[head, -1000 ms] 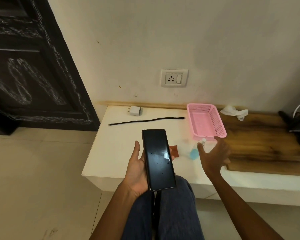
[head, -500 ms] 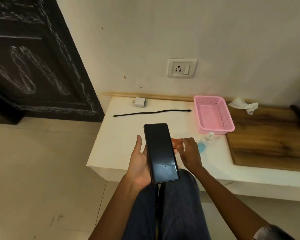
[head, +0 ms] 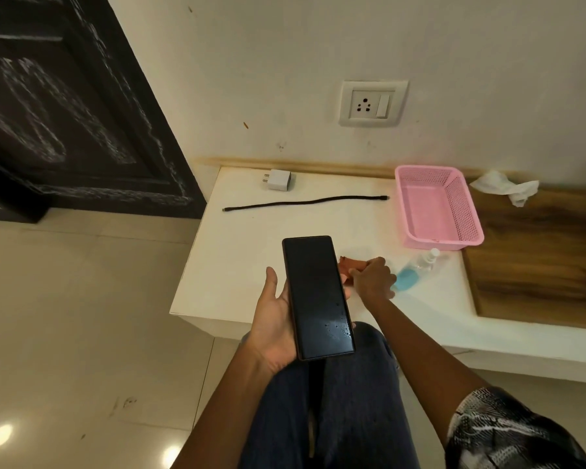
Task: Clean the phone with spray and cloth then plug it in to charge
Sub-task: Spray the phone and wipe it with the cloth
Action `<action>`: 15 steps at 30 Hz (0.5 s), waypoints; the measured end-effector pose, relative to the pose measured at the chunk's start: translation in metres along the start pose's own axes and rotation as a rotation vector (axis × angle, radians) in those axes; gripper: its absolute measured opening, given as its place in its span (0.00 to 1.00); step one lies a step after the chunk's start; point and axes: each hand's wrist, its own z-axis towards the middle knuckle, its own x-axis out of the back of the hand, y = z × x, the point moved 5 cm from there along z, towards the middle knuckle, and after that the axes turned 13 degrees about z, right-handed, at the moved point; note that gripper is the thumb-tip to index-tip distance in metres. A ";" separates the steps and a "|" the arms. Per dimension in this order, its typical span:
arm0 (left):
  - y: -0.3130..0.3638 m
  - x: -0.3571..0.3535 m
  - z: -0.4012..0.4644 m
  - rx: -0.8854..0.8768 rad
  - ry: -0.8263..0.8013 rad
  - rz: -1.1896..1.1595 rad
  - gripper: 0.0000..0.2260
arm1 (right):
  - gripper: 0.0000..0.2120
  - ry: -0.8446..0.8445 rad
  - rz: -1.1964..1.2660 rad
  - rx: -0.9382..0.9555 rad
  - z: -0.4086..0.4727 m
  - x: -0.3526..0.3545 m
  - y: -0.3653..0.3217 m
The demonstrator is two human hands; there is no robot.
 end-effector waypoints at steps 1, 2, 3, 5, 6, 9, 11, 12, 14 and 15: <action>0.000 0.001 0.001 0.002 0.008 0.004 0.33 | 0.22 -0.001 -0.005 -0.001 0.000 -0.001 0.001; -0.001 0.002 0.001 0.004 0.018 0.016 0.32 | 0.21 0.001 -0.007 0.007 0.001 -0.003 0.002; -0.001 0.001 0.001 0.005 0.026 0.029 0.31 | 0.20 0.008 0.001 0.019 0.001 -0.003 0.002; 0.001 -0.004 -0.003 -0.011 0.034 0.050 0.30 | 0.18 0.023 0.069 0.056 0.000 0.000 0.003; 0.002 -0.006 -0.004 -0.018 0.027 0.055 0.29 | 0.17 0.012 0.138 0.075 -0.001 0.001 0.004; 0.005 -0.014 -0.012 -0.031 0.003 0.078 0.28 | 0.09 -0.047 0.442 0.134 -0.019 0.018 -0.001; 0.008 -0.020 -0.021 -0.046 -0.016 0.084 0.28 | 0.08 -0.051 0.583 0.181 -0.035 0.035 -0.004; 0.009 -0.023 -0.025 -0.053 -0.022 0.081 0.28 | 0.09 -0.053 0.634 0.207 -0.044 0.044 -0.006; 0.010 -0.027 -0.034 -0.060 -0.031 0.067 0.29 | 0.12 -0.058 0.713 0.239 -0.065 0.062 -0.010; 0.011 -0.030 -0.039 -0.065 -0.043 0.072 0.29 | 0.12 -0.060 0.748 0.254 -0.076 0.072 -0.011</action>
